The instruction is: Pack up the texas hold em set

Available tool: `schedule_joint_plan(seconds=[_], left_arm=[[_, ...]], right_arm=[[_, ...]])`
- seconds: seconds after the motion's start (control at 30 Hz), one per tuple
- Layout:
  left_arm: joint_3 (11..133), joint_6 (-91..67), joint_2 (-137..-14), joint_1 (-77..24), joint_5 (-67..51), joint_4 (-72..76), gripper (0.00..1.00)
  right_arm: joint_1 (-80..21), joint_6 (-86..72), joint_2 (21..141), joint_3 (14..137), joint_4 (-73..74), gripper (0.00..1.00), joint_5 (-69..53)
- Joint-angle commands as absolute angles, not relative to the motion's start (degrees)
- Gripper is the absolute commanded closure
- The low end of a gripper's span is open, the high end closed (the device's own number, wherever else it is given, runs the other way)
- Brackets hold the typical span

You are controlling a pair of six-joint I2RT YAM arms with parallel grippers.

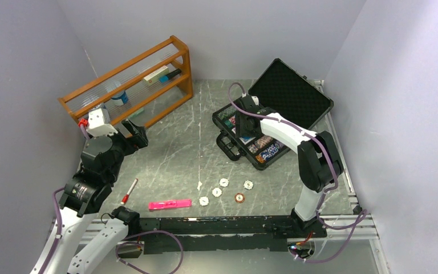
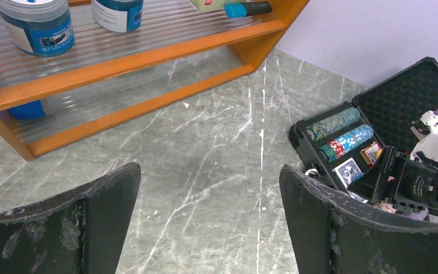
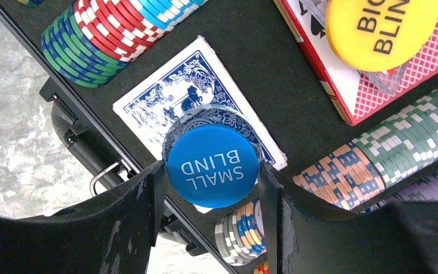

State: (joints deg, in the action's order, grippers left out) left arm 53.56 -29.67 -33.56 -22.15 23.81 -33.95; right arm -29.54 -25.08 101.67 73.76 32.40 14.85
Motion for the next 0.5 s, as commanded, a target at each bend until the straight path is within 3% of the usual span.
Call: schedule_joint_plan(seconds=[0.0,0.23,0.37,0.47], left_arm=[[53.78,-30.19,-32.93,-22.03,24.46,-33.65,0.03],[54.05,-30.1,-33.05,-21.99,24.41,-33.75,0.03],[54.01,-30.3,-33.26,-21.97,24.01,-33.41,0.03],[53.97,-30.3,-33.54,-21.98,23.84,-32.93,0.03]], right_arm=[[-29.27,-23.86,103.17,76.47,29.47,0.43,13.51],[-29.27,-22.2,103.49,77.41,28.58,0.41,12.88],[-29.29,-22.88,101.31,77.38,30.16,0.21,14.45],[-29.53,-22.93,97.52,76.0,30.86,0.16,15.32]])
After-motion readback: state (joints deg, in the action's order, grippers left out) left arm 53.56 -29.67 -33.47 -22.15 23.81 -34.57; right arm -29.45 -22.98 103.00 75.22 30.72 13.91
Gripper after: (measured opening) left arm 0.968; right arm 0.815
